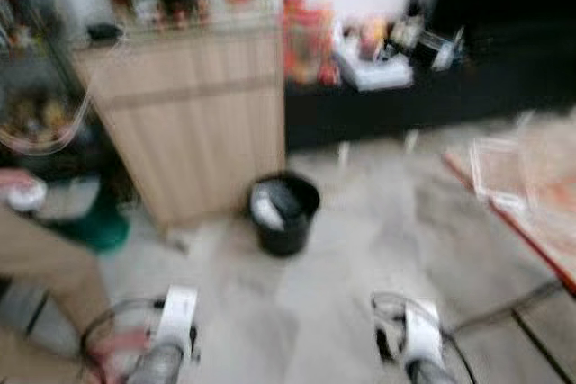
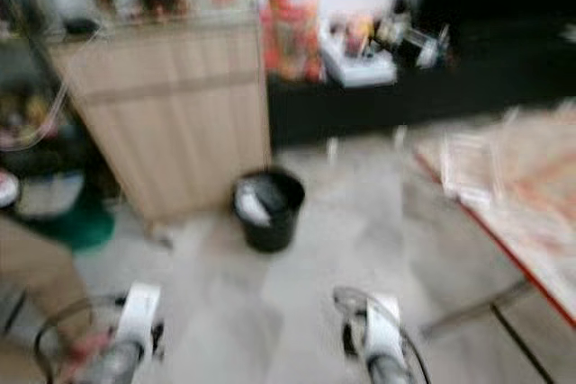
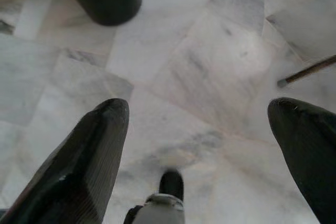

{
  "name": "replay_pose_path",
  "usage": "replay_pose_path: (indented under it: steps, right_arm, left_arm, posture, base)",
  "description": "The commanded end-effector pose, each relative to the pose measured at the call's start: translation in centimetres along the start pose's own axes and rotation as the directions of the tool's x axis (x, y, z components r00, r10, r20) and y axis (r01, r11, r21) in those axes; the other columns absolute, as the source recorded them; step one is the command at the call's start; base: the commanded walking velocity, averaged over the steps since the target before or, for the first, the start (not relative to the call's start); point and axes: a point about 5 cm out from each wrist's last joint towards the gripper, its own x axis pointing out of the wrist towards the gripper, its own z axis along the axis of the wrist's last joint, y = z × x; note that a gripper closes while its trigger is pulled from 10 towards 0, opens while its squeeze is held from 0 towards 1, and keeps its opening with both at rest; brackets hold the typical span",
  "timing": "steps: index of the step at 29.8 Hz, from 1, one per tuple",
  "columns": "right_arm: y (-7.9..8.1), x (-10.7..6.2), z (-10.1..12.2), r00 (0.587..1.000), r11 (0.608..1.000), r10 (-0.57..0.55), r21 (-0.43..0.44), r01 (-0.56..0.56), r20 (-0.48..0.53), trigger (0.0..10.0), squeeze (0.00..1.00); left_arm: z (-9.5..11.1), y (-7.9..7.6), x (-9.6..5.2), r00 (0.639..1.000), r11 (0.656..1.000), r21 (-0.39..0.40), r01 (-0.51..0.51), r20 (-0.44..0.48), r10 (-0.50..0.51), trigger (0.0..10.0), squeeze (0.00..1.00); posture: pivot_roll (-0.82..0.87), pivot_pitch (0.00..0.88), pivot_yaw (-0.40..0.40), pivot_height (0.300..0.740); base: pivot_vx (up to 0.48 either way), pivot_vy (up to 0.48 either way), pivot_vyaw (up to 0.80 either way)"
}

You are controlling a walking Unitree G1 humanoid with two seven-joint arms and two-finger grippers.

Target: Picking trash to rubbish bin

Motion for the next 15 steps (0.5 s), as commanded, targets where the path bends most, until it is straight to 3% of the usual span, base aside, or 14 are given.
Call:
replay_pose_path:
  steps: [1,3,4,6,8,10,11,12,13,14,15]
  right_arm:
    - [0.0,0.3,1.4,0.999,1.0,0.005,-0.006,-0.005,0.048,10.0,0.0]
    - [0.7,0.6,2.8,0.994,0.999,0.038,-0.023,-0.036,0.106,10.0,0.0]
    - [0.7,0.6,2.8,0.994,0.999,0.038,-0.023,-0.036,0.106,10.0,0.0]
    - [2.0,0.9,5.9,0.967,0.994,0.102,-0.063,-0.09,0.234,10.0,0.0]
    - [2.0,0.9,5.9,0.967,0.994,0.102,-0.063,-0.09,0.234,10.0,0.0]
    - [3.4,0.9,9.4,0.913,0.985,0.168,-0.103,-0.139,0.371,10.0,0.0]
    - [3.4,0.9,9.4,0.913,0.985,0.168,-0.103,-0.139,0.371,10.0,0.0]
    - [5.1,0.2,14.6,0.806,0.975,0.222,-0.133,-0.177,0.549,10.0,0.0]
    - [5.1,0.2,14.6,0.806,0.975,0.222,-0.133,-0.177,0.549,10.0,0.0]
    - [5.6,-0.1,16.2,0.765,0.972,0.234,-0.14,-0.188,0.6,10.0,0.0]
    - [6.4,-0.8,18.8,0.695,0.969,0.246,-0.143,-0.203,0.676,10.0,0.0]
  left_arm:
    - [0.1,0.0,0.0,1.0,1.0,-0.007,0.005,0.008,-0.005,10.0,0.0]
    - [2.3,-0.1,0.3,0.995,1.0,0.0,0.003,0.103,-0.003,10.0,0.0]
    - [2.3,-0.1,0.3,0.995,1.0,0.0,0.003,0.103,-0.003,10.0,0.0]
    - [5.8,-0.2,0.5,0.963,0.999,0.031,-0.014,0.27,0.005,10.0,0.0]
    - [5.8,-0.2,0.5,0.963,0.999,0.031,-0.014,0.27,0.005,10.0,0.0]
    - [9.0,-0.2,0.3,0.91,0.998,0.047,-0.04,0.414,0.017,10.0,0.0]
    - [9.0,-0.2,0.3,0.91,0.998,0.047,-0.04,0.414,0.017,10.0,0.0]
    - [12.7,-0.2,-0.4,0.826,0.997,0.048,-0.066,0.563,0.028,10.0,0.0]
    - [12.7,-0.2,-0.4,0.826,0.997,0.048,-0.066,0.563,0.028,10.0,0.0]
    - [13.9,-0.3,-0.6,0.797,0.996,0.049,-0.071,0.604,0.027,10.0,0.0]
    - [15.6,-0.3,-1.0,0.754,0.995,0.051,-0.086,0.656,0.032,10.0,0.0]
  posture:
    - [-0.12,0.0,0.011,0.74]
    - [-0.11,0.0,0.012,0.74]
    - [-0.11,0.0,0.012,0.74]
    - [-0.11,0.0,0.016,0.74]
    - [-0.11,0.0,0.016,0.74]
    - [-0.1,0.0,0.026,0.74]
    - [-0.1,0.0,0.026,0.74]
    - [-0.09,0.0,0.031,0.74]
    - [-0.09,0.0,0.031,0.74]
    - [-0.09,0.0,0.031,0.74]
    - [-0.09,0.0,0.035,0.74]
  base:
    - [0.0,0.0,0.0]
    - [0.0,0.0,0.0]
    - [0.0,0.0,0.0]
    - [0.0,0.0,0.0]
    - [0.0,0.0,0.0]
    - [0.0,0.0,0.0]
    - [0.0,0.0,0.0]
    - [0.0,0.0,0.0]
    - [0.0,0.0,0.0]
    - [0.0,0.0,0.0]
    - [0.0,0.0,0.0]
